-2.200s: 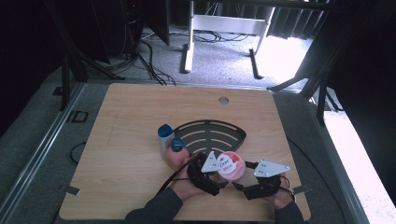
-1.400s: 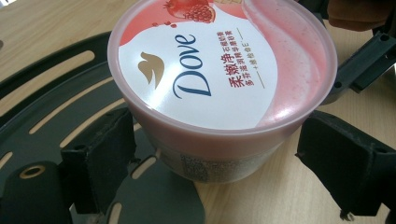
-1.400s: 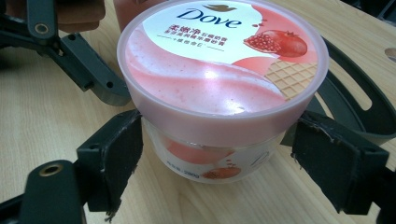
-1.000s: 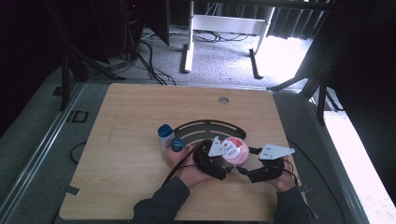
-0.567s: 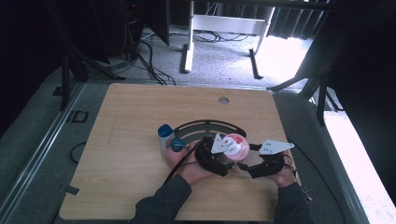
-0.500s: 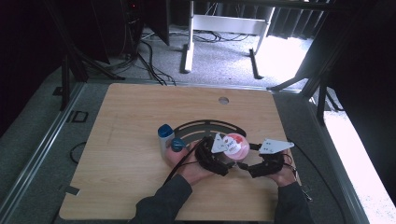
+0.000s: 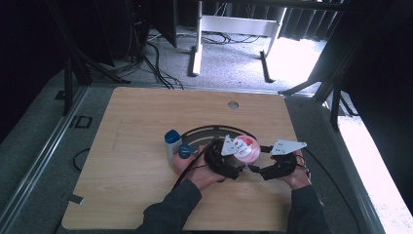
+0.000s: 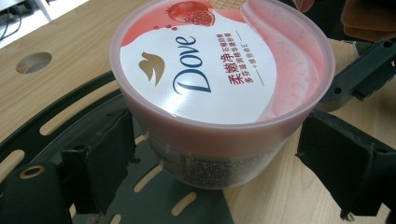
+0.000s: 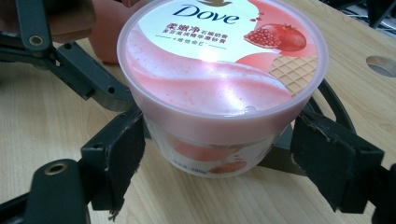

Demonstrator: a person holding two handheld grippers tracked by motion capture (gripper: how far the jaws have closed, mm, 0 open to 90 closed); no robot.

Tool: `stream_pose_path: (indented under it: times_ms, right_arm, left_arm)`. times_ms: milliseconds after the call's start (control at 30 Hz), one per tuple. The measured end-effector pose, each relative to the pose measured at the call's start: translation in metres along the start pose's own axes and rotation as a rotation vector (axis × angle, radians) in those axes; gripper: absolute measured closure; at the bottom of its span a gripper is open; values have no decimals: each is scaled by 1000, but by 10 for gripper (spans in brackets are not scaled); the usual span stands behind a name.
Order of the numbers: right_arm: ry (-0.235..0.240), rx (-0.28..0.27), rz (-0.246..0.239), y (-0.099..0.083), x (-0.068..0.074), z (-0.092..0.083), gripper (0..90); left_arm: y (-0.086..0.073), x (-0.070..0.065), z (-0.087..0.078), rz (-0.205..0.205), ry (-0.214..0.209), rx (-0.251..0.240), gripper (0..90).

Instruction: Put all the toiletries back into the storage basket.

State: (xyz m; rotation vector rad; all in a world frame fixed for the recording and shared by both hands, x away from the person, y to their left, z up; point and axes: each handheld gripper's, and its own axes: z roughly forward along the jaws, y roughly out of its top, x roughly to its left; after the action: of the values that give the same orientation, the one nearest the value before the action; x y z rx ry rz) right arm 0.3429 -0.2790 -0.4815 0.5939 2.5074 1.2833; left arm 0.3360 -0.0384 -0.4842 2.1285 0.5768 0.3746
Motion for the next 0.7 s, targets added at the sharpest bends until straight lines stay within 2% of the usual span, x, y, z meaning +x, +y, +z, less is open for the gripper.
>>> stream_pose_path:
  times_ms: [400, 500, 667, 700]
  right_arm:
    - [9, 8, -4, 4, -10, 1, 221]
    - [8, 15, -4, 5, -11, 1, 221]
    - [7, 16, -2, 6, -16, 2, 222]
    - [3, 15, 1, 8, -17, 2, 227]
  left_arm:
    - [3, 6, 3, -21, 12, -3, 117]
    - [4, 7, 4, -8, 21, 2, 117]
    - [7, 9, 6, -11, 35, -3, 117]
    - [8, 10, 7, -23, 41, -9, 117]
